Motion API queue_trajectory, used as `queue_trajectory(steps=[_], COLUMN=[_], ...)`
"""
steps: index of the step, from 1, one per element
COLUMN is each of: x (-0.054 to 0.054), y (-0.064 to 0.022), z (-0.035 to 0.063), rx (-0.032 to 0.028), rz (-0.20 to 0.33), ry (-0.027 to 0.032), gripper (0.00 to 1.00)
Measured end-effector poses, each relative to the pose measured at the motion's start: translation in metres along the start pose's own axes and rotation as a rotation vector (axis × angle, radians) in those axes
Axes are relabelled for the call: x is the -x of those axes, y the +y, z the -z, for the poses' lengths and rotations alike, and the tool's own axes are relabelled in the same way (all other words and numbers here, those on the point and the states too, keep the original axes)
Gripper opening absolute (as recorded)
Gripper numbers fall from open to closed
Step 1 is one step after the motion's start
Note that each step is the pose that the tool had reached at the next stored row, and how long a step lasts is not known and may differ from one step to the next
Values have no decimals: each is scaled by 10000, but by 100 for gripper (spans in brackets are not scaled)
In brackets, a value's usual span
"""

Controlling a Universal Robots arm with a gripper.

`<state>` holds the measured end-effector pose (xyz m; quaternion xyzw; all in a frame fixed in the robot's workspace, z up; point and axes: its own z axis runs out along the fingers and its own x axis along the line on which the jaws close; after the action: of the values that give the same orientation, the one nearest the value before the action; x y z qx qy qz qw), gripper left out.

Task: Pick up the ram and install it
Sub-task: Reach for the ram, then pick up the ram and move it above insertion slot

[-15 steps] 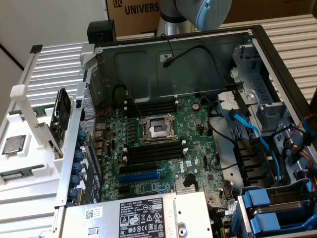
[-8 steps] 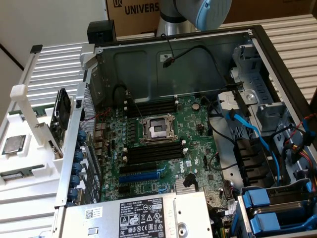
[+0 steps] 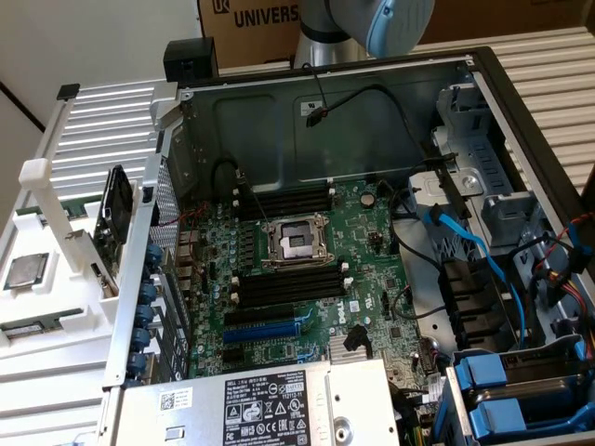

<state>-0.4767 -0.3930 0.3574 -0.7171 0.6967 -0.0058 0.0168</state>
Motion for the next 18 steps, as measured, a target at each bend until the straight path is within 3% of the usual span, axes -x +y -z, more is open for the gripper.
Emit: queue_trajectory(steps=[18], x=[0], y=[1], z=[0], rx=[-2], rz=[0], ry=[1], gripper=[11])
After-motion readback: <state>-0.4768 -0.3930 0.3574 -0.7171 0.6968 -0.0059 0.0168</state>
